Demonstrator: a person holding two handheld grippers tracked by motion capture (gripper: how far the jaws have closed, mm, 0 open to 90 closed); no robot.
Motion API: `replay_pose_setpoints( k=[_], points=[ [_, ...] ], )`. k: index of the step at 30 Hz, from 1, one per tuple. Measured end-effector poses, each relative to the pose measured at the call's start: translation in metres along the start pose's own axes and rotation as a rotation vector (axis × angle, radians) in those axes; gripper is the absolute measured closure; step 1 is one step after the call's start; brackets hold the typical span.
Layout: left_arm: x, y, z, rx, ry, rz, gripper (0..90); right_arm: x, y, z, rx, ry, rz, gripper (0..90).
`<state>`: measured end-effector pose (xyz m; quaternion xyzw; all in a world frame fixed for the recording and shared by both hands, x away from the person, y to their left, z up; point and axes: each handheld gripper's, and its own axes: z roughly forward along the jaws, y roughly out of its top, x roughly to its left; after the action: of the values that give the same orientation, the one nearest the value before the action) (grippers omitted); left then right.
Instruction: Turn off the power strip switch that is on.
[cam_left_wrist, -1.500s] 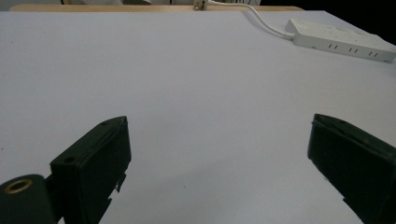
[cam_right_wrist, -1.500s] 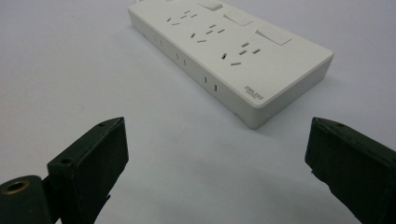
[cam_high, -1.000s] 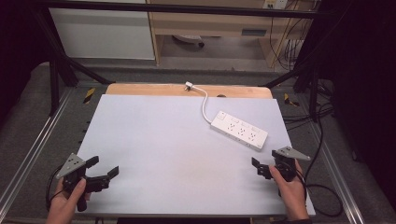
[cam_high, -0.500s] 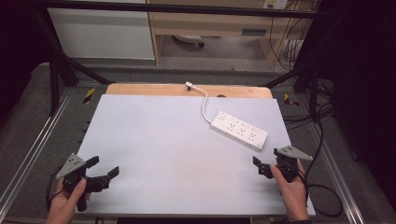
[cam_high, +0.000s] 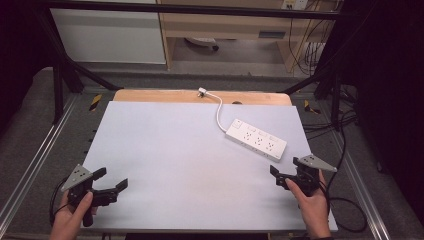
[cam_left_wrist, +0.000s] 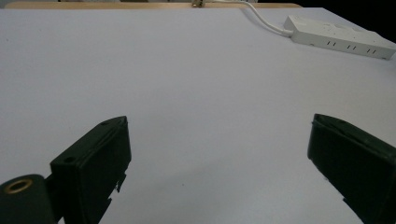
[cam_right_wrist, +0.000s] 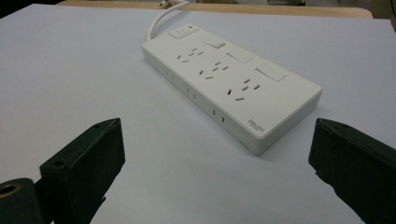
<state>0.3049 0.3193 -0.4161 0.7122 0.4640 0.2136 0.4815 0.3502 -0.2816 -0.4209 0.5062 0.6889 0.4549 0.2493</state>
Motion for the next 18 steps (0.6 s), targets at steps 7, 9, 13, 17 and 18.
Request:
replay_pose_setpoints(
  k=[7,9,13,17,18],
  points=[
    [0.0,-0.001,0.001,0.008,0.004,0.001,6.1,0.003,0.015,-0.009,-0.041,-0.006,-0.002,5.2],
    [0.0,-0.001,0.001,0.008,0.005,0.0,6.1,0.003,0.019,-0.01,-0.041,-0.002,-0.007,5.2],
    [0.0,-0.001,0.002,0.011,0.004,-0.006,6.2,0.003,0.027,-0.009,-0.039,0.005,-0.006,5.0],
    [0.0,-0.002,0.002,0.014,0.004,-0.004,6.2,0.001,0.034,-0.006,-0.043,0.003,0.001,6.3],
    [0.0,-0.002,0.002,0.014,0.004,-0.004,6.2,0.0,0.035,-0.005,-0.039,0.001,0.003,6.5]
  ],
)
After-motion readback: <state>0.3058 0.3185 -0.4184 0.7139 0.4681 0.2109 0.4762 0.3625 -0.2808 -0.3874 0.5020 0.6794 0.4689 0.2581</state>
